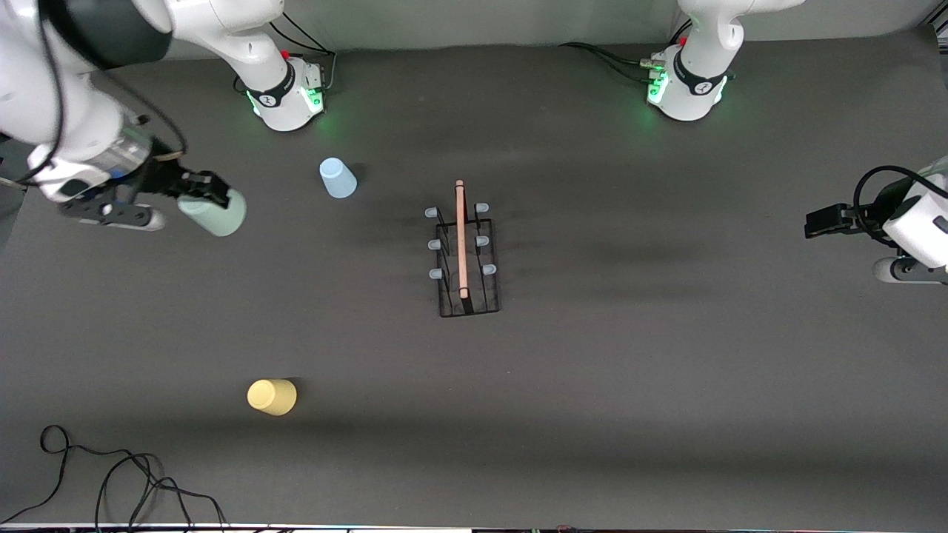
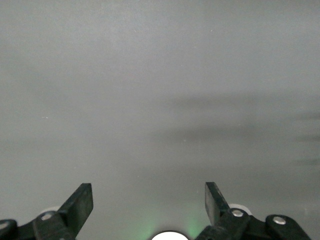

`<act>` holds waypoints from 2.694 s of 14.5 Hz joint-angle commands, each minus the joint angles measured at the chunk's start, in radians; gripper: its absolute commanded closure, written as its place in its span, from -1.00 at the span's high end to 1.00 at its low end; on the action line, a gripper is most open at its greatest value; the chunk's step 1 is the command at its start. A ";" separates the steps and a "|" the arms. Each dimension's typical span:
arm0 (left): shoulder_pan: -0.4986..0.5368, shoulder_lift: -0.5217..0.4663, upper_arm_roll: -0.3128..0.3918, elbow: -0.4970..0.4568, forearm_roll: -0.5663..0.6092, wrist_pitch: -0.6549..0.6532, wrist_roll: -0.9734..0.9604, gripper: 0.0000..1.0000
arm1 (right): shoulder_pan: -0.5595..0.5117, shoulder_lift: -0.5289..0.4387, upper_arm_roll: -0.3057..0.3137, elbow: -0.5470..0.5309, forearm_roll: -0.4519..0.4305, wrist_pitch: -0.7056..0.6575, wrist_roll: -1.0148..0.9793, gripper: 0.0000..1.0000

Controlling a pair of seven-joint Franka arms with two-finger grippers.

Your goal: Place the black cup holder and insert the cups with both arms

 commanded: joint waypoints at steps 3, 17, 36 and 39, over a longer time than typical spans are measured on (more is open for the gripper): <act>-0.001 -0.128 -0.017 -0.167 0.009 0.143 -0.002 1.00 | 0.247 0.034 -0.003 0.020 0.068 0.011 0.592 -1.00; 0.001 -0.113 -0.017 -0.120 0.013 0.090 0.021 1.00 | 0.524 0.387 -0.005 0.045 0.065 0.407 1.047 -1.00; 0.004 -0.108 -0.016 -0.119 0.013 0.100 0.021 1.00 | 0.547 0.419 -0.123 0.389 0.068 0.039 0.980 1.00; 0.003 -0.108 -0.017 -0.119 0.013 0.100 0.021 1.00 | 0.518 0.410 -0.229 0.454 0.067 -0.056 0.621 1.00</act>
